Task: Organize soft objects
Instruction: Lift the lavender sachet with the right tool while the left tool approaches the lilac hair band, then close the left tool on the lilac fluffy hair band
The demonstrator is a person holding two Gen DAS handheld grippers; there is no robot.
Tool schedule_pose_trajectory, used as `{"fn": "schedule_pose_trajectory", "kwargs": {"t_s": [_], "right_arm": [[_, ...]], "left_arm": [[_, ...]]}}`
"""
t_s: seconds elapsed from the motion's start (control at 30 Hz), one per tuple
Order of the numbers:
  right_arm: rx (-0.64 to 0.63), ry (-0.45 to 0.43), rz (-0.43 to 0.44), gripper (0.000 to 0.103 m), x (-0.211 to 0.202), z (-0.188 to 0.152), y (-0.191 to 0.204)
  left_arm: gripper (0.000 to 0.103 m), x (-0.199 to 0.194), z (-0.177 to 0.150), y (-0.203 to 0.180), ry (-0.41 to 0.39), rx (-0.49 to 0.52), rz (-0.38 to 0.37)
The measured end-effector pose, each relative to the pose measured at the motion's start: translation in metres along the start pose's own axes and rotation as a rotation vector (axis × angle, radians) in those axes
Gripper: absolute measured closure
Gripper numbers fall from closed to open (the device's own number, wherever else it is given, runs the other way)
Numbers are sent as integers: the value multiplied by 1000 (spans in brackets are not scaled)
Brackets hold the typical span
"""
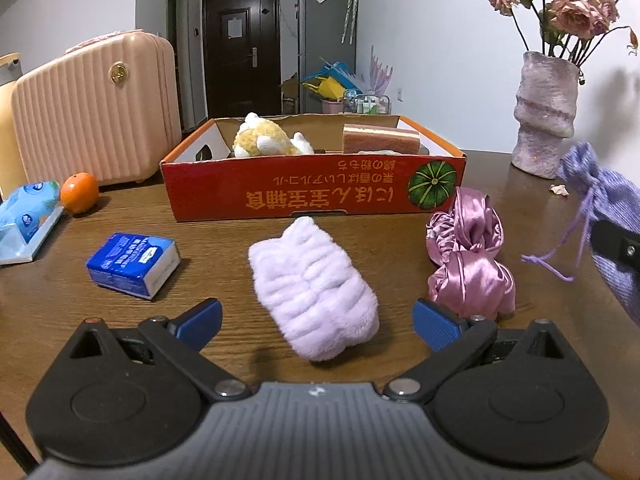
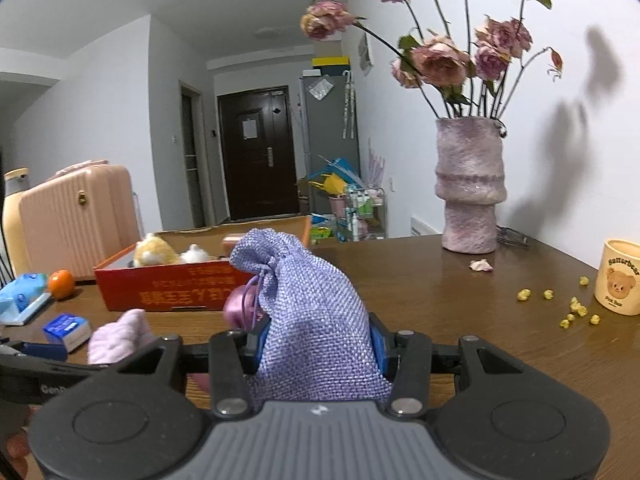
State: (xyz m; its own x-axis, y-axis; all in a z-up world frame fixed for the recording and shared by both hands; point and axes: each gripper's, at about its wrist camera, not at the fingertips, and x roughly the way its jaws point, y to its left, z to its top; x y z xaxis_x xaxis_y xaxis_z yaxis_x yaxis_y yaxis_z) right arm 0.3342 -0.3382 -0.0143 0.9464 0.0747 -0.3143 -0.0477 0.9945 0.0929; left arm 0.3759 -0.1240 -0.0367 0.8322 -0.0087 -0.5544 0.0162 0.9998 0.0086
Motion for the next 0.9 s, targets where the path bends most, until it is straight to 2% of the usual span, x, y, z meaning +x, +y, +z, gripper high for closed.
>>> {"fn": "schedule_pose_trajectory", "kwargs": {"t_s": [0.33,0.73,0.9], "right_arm": [[28,43,-69,58,18,-2,-22],[9,68,-68,58,23,-7,-17],[9,62,-69,58,23,-8,-18]], "left_arm": [[0,30,9,3,55,-31,24],[0,52,7,10,133,-38,21],[1,50,5,8,122,-16,26]]}}
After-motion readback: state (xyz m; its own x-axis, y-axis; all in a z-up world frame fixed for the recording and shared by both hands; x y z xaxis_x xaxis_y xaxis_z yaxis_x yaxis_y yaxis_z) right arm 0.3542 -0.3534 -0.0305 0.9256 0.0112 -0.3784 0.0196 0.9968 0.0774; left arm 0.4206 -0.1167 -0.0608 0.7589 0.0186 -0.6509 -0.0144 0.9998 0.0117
